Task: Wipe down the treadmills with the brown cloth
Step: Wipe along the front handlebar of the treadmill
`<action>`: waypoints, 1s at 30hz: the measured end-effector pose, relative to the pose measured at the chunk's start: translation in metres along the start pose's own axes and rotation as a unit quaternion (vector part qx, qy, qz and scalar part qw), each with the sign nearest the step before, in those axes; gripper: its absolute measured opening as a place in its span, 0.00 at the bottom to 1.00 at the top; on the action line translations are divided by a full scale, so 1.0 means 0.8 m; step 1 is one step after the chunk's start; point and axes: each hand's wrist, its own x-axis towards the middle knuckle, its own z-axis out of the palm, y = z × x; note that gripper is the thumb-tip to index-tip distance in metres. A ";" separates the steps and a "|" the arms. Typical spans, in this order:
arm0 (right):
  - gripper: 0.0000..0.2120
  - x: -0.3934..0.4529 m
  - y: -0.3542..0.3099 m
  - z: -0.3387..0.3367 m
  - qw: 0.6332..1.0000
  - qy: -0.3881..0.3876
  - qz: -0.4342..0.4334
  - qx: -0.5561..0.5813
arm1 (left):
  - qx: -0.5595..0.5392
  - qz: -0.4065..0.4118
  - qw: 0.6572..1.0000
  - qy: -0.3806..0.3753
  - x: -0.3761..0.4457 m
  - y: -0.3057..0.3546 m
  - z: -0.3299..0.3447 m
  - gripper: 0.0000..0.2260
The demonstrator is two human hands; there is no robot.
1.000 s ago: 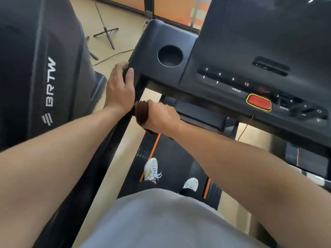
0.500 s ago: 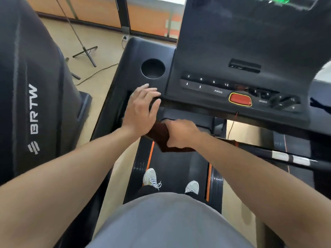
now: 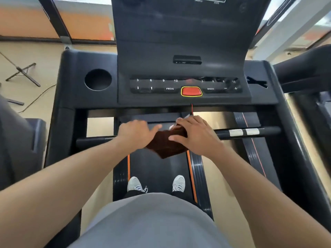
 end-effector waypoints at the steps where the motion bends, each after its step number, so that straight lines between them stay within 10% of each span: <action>1: 0.35 -0.005 0.006 0.000 0.999 0.018 0.019 -0.026 | 0.017 -0.038 0.997 -0.065 0.001 0.001 -0.004 0.41; 6: 0.23 -0.011 0.000 0.004 0.999 0.009 0.019 0.040 | 0.001 -0.034 0.990 -0.135 0.006 -0.001 -0.006 0.46; 12: 0.09 -0.015 -0.008 0.011 0.977 0.112 0.004 0.182 | -0.071 0.013 0.991 0.114 -0.023 -0.003 0.032 0.23; 22: 0.16 -0.099 0.057 -0.028 0.775 0.263 0.002 0.574 | -0.452 0.038 0.787 0.417 -0.120 0.202 -0.008 0.06; 30: 0.14 -0.164 0.193 -0.132 0.673 0.301 -0.061 0.673 | -0.513 0.077 0.725 0.453 -0.135 0.357 -0.054 0.04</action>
